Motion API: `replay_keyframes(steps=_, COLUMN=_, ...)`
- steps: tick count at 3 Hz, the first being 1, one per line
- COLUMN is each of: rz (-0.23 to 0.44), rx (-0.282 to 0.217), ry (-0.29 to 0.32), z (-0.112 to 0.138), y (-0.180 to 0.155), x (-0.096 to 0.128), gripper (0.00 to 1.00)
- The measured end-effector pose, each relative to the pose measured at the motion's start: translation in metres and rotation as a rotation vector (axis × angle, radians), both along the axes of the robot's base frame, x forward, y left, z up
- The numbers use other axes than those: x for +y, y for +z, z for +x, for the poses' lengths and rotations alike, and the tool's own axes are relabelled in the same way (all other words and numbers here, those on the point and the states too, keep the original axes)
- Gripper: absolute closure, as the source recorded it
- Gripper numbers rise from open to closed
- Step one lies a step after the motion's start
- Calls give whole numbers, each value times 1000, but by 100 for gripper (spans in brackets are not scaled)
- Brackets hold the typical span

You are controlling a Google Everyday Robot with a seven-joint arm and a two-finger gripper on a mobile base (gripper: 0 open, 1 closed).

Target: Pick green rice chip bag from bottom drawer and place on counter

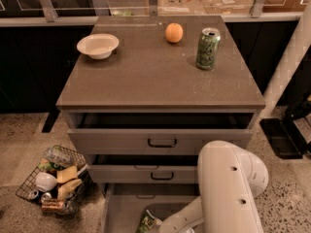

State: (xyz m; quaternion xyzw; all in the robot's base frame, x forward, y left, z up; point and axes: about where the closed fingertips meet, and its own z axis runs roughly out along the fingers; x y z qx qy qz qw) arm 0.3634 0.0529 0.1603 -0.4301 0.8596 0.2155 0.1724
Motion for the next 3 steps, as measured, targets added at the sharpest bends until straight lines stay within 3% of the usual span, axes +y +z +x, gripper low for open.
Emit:
replay_keyframes(steps=1, rz=35, rx=2, ry=13, z=-3, y=-13, x=17, gripper=25)
replay_keyframes(steps=3, rz=34, rx=5, ry=14, z=-4, y=-13, x=18, gripper=70)
